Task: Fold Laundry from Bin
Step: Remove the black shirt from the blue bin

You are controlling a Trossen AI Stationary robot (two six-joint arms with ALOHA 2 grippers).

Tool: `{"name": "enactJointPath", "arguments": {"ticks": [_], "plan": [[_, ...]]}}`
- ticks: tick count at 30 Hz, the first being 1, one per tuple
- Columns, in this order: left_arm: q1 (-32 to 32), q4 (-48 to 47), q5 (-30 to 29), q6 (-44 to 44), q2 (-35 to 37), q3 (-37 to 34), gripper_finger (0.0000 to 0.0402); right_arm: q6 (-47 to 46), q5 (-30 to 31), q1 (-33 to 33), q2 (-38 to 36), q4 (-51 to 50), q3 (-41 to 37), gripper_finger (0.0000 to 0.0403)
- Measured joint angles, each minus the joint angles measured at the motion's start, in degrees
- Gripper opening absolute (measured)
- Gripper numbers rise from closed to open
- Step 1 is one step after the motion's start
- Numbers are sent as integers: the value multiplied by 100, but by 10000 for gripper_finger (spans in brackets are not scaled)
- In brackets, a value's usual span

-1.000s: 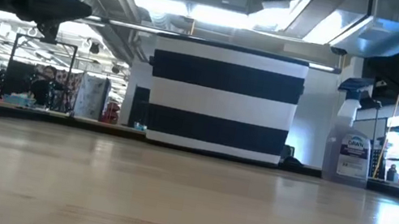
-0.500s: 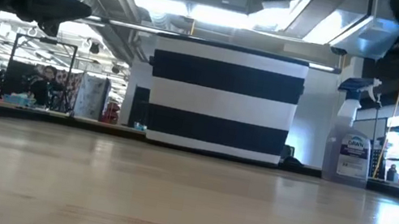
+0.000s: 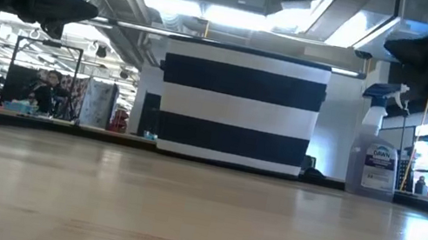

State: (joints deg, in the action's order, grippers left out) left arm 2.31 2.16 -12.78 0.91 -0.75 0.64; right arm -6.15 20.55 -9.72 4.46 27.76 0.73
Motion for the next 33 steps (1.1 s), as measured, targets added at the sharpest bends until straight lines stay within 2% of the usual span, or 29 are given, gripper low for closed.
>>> {"name": "enactJointPath", "arguments": {"ticks": [5, 10, 13, 19, 24, 26, 28, 33], "plan": [[1, 2, 0, 0, 0, 2, 18, 378, -53, -6, 302, 450, 116, 3], [0, 2, 0, 0, 1, 1, 18, 652, 88, -4, 967, -43, 859, 3], [2, 2, 0, 0, 2, 2, 18, 668, 194, -4, 1650, -499, 1398, 3], [1, 2, 0, 0, 0, 2, 18, 1239, 337, -4, 3443, -550, 2559, 3], [1, 2, 0, 0, 2, 2, 18, 2022, 1024, -6, 4742, -898, 3829, 7], [1, 2, 0, 0, 1, 2, 18, 2206, 1310, -13, 5175, -1272, 4396, 23], [0, 2, -2, 0, 0, 2, 18, 2293, 1349, -95, 5565, -1702, 4939, 51], [1, 1, 0, 0, 0, 2, 18, 2295, 1259, -442, 6361, -2447, 6004, 145]]}}
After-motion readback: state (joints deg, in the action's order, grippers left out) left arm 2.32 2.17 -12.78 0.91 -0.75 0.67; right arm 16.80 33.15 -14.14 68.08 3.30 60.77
